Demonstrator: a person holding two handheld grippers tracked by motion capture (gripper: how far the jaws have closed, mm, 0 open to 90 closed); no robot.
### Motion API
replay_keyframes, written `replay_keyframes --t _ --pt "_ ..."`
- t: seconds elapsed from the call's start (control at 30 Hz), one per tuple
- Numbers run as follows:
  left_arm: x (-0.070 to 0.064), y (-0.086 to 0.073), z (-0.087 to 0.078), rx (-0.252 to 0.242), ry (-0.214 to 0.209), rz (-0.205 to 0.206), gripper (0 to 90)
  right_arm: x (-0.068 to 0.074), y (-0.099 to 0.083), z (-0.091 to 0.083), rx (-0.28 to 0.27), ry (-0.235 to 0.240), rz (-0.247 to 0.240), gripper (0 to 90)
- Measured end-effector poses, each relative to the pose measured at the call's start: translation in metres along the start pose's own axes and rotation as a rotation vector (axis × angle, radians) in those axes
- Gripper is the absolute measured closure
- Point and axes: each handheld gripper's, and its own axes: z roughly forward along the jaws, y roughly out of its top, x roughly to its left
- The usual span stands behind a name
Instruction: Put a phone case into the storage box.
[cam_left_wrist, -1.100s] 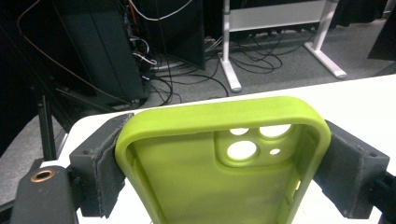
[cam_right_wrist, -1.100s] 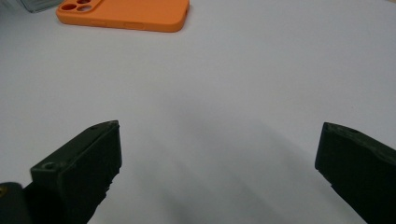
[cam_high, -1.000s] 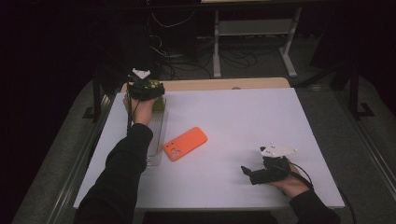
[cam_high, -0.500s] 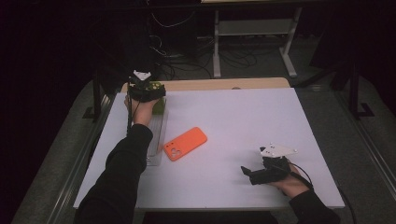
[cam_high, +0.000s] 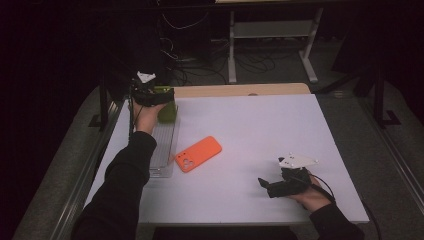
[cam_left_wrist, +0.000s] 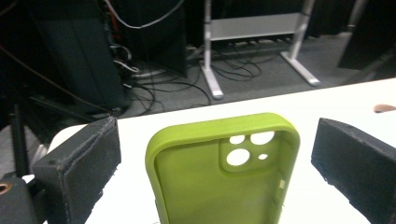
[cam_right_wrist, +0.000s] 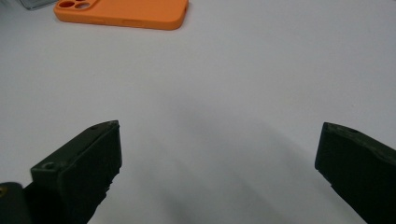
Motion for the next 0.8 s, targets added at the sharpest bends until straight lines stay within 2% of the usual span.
replay_keyframes --t 0.17,0.33,0.63,0.8 --pt "0.002 0.006 -0.013 0.025 -0.064 0.019 1.1 0.000 0.000 0.000 0.000 0.000 -0.004 0.0" --pt "0.001 0.010 -0.029 0.021 -0.137 0.033 1.1 0.002 0.001 0.000 0.006 0.002 0.004 0.0" --pt "-0.016 0.007 -0.054 0.020 -0.277 0.055 1.1 0.002 0.001 0.002 0.006 0.002 -0.007 0.0" --pt "-0.027 0.004 -0.068 0.016 -0.339 0.076 1.1 0.002 0.001 0.002 0.009 0.003 -0.010 0.0"
